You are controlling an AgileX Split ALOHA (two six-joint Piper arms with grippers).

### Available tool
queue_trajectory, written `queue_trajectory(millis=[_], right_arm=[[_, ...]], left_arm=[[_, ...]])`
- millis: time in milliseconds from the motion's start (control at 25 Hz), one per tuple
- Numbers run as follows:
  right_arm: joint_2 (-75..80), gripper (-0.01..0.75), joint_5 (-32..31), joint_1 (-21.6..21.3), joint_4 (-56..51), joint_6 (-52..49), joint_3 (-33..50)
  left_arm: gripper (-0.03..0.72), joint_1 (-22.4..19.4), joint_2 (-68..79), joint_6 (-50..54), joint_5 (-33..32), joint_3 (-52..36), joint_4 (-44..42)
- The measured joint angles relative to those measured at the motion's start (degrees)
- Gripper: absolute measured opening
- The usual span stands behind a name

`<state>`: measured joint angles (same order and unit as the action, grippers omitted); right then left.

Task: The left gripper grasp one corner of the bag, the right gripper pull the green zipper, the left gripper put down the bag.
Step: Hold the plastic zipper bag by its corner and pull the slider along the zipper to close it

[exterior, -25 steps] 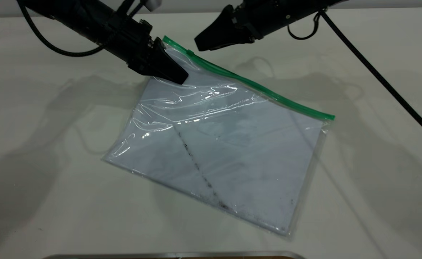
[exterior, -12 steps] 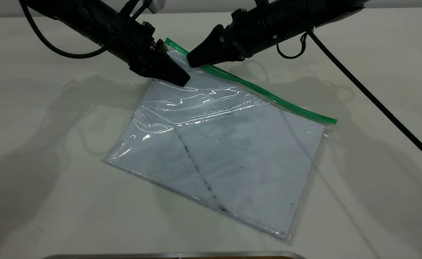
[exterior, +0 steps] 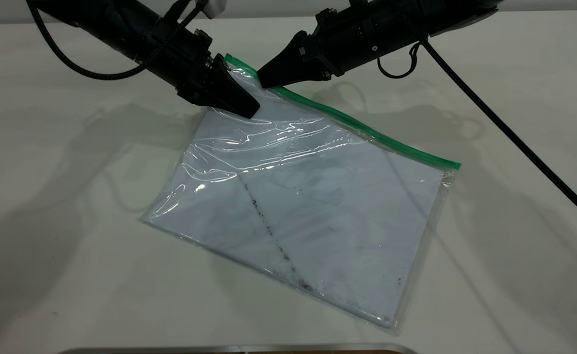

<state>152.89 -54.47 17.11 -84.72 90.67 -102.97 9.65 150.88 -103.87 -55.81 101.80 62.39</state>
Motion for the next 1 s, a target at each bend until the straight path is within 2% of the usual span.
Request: queue_trajectory(millis=[120,320,1000], right_arm=[[0.0,0.093,-0.2,0.0,0.0,0.0,0.0],[0.0,0.048,-0.46,0.0,0.0,0.42,0.0],[0.0,0.044,-1.99,-1.32,3.16,0.48,-0.06]], left_arm=[[0.063,0.0,0.0,0.0,0.05,0.0,0.0],[0.064,0.0,0.0,0.0,0.05,0.0,0.0],[0.065,-0.29,-0.52,-0.04,-0.23,0.0,0.0]])
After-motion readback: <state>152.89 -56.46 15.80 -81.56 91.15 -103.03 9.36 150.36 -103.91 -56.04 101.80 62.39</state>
